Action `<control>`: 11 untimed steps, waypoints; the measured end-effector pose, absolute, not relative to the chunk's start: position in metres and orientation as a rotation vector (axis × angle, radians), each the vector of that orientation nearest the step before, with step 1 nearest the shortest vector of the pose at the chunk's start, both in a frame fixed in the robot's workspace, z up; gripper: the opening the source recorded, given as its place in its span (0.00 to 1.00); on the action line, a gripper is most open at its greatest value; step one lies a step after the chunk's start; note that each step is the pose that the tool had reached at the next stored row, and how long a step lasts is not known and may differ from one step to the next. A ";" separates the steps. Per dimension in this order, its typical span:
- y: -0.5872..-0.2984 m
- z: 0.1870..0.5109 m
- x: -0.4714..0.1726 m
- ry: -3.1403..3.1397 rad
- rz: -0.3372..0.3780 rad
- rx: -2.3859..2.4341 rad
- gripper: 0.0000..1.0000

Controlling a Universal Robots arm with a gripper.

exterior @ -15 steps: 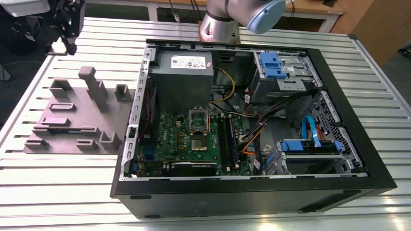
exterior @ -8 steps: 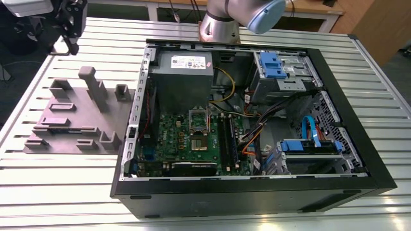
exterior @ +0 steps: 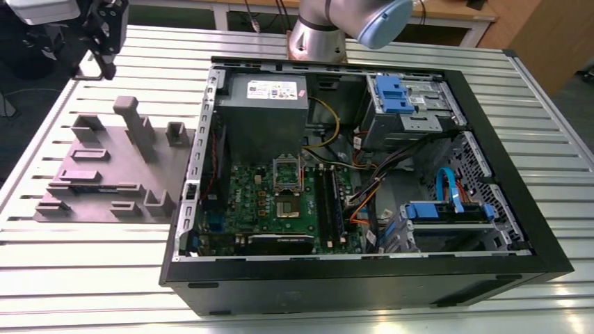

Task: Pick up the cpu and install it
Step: 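Pick up the cpu and move it towards the insertion slot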

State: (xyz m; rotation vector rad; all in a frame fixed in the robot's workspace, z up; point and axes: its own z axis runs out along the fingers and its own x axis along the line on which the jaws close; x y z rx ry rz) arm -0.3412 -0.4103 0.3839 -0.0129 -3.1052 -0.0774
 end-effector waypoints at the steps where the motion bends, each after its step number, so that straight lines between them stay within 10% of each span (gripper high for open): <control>1: -0.410 0.384 -0.341 -3.105 -0.077 -0.013 0.47; 11: -0.410 0.384 -0.337 -3.105 -0.077 -0.013 0.47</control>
